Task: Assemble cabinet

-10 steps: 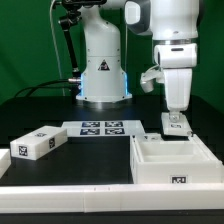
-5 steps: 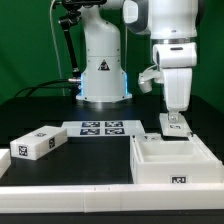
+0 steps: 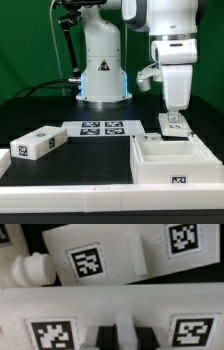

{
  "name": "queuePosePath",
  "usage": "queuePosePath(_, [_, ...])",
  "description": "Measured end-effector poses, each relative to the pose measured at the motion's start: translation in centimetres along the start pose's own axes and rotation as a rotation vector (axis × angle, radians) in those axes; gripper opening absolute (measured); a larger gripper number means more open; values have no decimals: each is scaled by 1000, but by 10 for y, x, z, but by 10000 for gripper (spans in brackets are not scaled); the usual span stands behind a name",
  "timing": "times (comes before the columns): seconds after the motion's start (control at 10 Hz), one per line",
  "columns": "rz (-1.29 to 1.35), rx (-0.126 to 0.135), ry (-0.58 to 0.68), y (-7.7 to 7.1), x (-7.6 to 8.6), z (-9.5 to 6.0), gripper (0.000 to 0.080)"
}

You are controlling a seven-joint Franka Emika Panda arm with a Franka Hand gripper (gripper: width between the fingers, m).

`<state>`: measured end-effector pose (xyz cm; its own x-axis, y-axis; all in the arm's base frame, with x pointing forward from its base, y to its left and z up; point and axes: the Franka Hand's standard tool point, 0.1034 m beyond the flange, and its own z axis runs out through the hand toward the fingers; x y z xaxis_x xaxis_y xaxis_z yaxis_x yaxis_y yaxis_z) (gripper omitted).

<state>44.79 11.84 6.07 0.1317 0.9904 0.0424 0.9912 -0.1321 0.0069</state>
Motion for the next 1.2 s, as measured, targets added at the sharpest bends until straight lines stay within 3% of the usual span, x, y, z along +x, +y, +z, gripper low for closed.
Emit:
queuePosePath(0.4, [3, -6, 3, 6, -1, -1, 70])
queuePosePath(0.7, [8, 8, -4, 9, -4, 0, 70])
queuePosePath(1.2, [11, 10, -4, 9, -5, 1, 70])
